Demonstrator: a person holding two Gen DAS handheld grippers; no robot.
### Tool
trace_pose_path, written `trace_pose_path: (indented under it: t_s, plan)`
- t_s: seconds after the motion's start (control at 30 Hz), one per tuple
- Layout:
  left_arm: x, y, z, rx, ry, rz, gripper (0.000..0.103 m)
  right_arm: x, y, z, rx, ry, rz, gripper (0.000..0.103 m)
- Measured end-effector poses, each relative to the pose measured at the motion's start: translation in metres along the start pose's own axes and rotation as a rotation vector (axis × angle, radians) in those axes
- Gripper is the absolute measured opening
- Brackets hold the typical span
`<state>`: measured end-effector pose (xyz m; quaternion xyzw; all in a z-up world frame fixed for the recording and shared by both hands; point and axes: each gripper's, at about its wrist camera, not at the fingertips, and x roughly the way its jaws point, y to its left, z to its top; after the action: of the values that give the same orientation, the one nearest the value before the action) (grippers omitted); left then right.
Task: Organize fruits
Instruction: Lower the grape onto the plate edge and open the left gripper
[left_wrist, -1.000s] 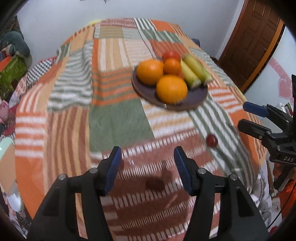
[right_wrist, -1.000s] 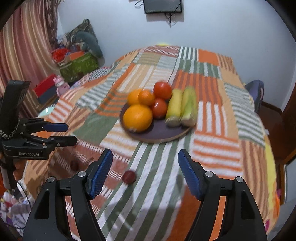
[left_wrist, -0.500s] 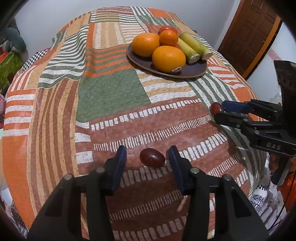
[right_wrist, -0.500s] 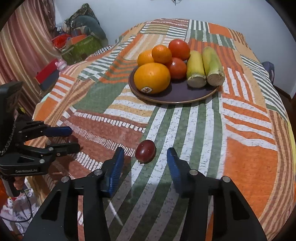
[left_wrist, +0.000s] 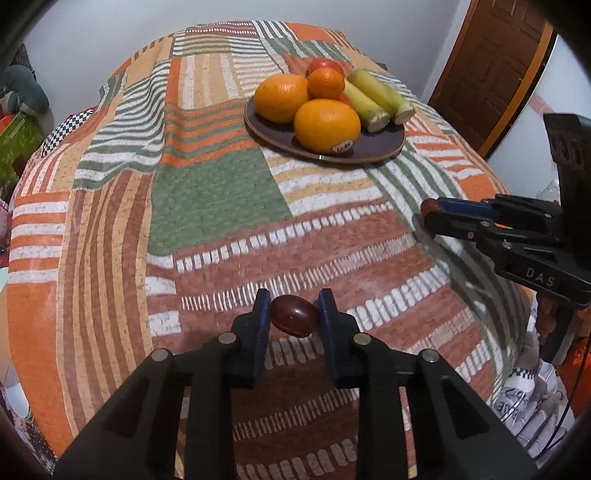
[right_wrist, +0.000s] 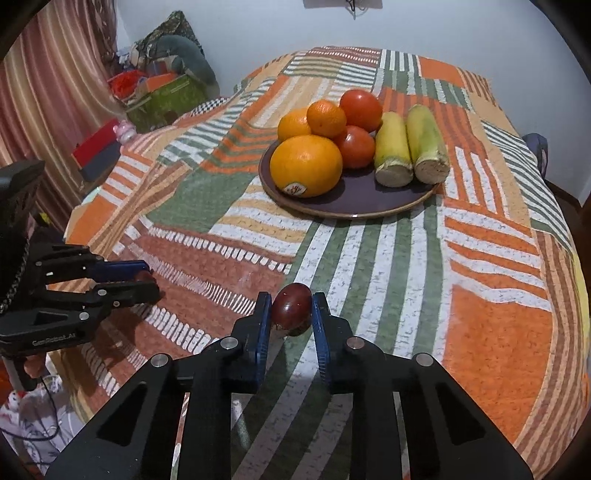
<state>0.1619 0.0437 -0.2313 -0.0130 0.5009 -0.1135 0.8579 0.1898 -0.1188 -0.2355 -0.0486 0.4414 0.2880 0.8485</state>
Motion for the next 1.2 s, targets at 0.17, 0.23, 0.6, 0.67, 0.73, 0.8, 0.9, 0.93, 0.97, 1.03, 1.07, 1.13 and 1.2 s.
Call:
trace_pose_path:
  t_s: [0.17,0.23,0.6,0.67,0.73,0.8,0.9,0.93,0.97,1.03,1.07,1.13,1.2]
  plan:
    - [-0.007,-0.004,0.021,0.007,-0.038,-0.016,0.026,-0.010,-0.006,0.008,0.004,-0.041,-0.010,0.020]
    - [-0.009,-0.007,0.030,0.009,-0.056,-0.023,0.026,-0.013,-0.009,0.013,0.005,-0.056,-0.015,0.020]
    - [0.010,-0.008,0.096,0.006,-0.120,-0.031,0.026,-0.012,-0.030,0.043,0.015,-0.117,-0.039,0.020]
    - [0.016,-0.002,0.103,-0.010,-0.115,-0.038,0.026,-0.009,-0.034,0.049,0.015,-0.123,-0.041,0.020]
    - [0.024,0.003,0.111,-0.018,-0.111,-0.036,0.026,-0.004,-0.038,0.054,0.011,-0.126,-0.048,0.020]
    - [0.032,0.008,0.120,-0.025,-0.108,-0.031,0.026,0.002,-0.039,0.060,0.004,-0.124,-0.049,0.020]
    - [0.043,0.014,0.129,-0.031,-0.105,-0.029,0.026,0.011,-0.041,0.066,-0.008,-0.113,-0.049,0.020]
    - [0.046,0.016,0.132,-0.033,-0.106,-0.027,0.026,0.015,-0.041,0.067,-0.013,-0.107,-0.048,0.020]
    - [0.050,0.018,0.134,-0.036,-0.106,-0.026,0.026,0.018,-0.041,0.068,-0.017,-0.101,-0.048,0.020]
    - [0.057,0.022,0.138,-0.048,-0.105,-0.034,0.026,0.026,-0.042,0.069,-0.023,-0.087,-0.049,0.020]
    - [0.059,0.023,0.140,-0.057,-0.107,-0.034,0.026,0.030,-0.042,0.069,-0.025,-0.076,-0.048,0.020]
    - [0.062,0.027,0.142,-0.063,-0.113,-0.037,0.026,0.035,-0.042,0.067,-0.028,-0.061,-0.043,0.020]
    - [0.065,0.031,0.144,-0.073,-0.115,-0.043,0.026,0.039,-0.042,0.067,-0.030,-0.047,-0.037,0.020]
